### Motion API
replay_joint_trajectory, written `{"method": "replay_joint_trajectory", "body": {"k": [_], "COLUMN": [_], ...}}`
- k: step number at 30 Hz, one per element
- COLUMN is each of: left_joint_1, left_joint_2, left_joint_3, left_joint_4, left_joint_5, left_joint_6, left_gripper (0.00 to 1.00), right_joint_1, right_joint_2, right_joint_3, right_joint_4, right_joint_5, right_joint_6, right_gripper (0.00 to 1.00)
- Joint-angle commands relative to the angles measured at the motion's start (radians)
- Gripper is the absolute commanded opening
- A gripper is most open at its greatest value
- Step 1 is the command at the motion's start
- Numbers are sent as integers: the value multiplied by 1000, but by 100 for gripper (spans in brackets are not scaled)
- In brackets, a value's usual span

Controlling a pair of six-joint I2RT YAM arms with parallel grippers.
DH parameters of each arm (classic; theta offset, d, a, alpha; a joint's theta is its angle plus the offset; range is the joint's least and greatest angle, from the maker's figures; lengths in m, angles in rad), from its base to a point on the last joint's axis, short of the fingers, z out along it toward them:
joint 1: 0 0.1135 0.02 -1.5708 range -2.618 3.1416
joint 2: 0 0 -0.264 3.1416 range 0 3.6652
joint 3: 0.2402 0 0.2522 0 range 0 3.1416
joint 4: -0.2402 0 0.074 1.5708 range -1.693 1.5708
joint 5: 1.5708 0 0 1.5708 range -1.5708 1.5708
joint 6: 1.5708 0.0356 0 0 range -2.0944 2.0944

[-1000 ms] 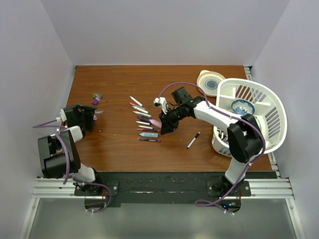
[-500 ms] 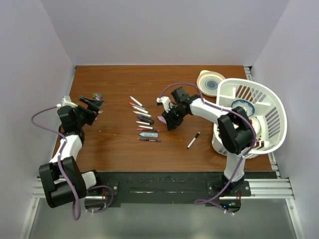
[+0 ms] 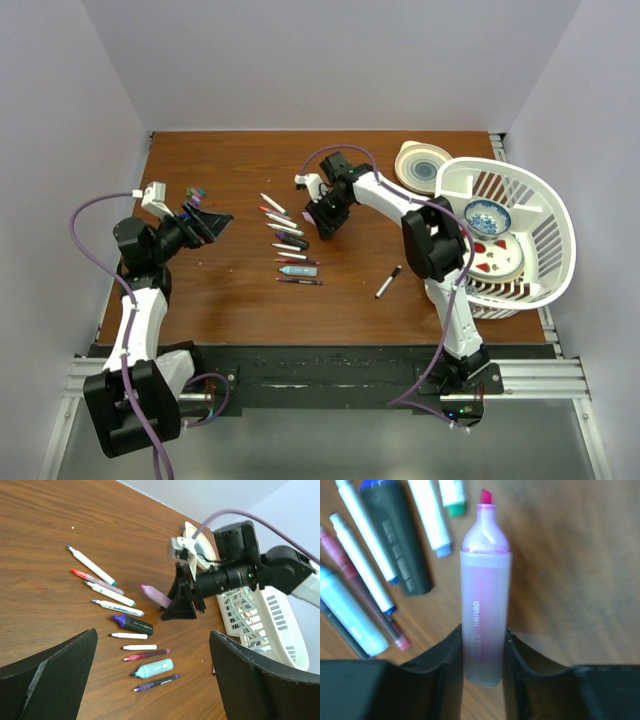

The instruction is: Open the pen caps

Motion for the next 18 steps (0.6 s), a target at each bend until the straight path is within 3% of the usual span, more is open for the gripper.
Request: {"method": "replay_joint_trajectory", "body": {"k": [1,4,10,18], "left_joint_1": [-7,-7,-6,-6], "left_joint_2": [-21,-19,-28,-36], "left_joint_3": [-4,-3,-7,-18], "left_joint_4": [-14,-10,10,42], "left_joint_5": [35,45,59,75], "left_joint_6": [60,59,50,30], "left_gripper": [100,100,100,100], "right_joint_1": [-7,-5,-7,-8], "right_joint_2": [28,8,-147,-511], "right_joint_3": [108,108,18,-315], "right_joint_4": [-84,-90,-119,-258], "right_joint_5": [49,39,11,-152], "right_joint_6": [22,21,-56,-499], "right_gripper": [45,52,55,60]}}
